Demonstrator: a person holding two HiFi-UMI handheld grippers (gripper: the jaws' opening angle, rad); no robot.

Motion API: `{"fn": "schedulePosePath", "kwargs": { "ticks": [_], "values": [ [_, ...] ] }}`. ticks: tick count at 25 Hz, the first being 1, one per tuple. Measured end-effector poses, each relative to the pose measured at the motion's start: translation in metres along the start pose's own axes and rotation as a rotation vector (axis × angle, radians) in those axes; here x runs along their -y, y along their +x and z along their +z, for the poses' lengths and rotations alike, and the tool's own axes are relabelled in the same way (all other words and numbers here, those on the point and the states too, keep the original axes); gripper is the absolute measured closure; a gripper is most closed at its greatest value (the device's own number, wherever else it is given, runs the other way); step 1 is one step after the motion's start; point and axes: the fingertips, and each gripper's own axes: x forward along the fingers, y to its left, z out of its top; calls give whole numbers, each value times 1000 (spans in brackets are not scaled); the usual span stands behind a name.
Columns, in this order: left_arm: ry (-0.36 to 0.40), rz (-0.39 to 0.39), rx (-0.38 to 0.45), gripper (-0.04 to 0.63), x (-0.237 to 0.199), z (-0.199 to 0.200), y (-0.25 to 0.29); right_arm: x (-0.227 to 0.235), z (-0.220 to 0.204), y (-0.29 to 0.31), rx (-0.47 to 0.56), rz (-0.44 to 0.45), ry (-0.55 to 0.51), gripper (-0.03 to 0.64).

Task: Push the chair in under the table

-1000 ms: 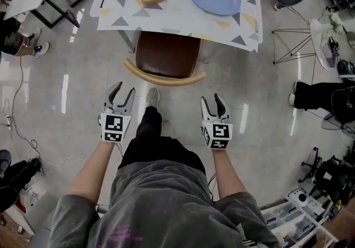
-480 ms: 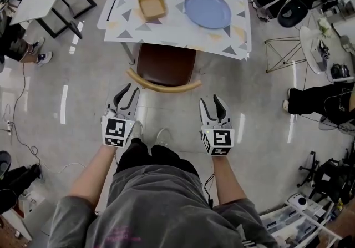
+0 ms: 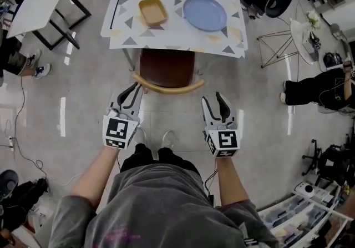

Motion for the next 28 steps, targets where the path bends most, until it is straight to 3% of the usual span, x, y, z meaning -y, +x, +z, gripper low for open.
{"fn": "schedulePosePath", "kwargs": {
  "ticks": [11,22,28],
  "values": [
    [31,-71,63,571,-38,37,-31,-47,45,-1,50,-62,15,433],
    [23,-117,112,579,-44,67,-46,-71,88,-15,128,-71,40,571],
    [24,-130,136,580,-36,84,-42,-72,104,-21,160,-62,47,591]
  ]
}}
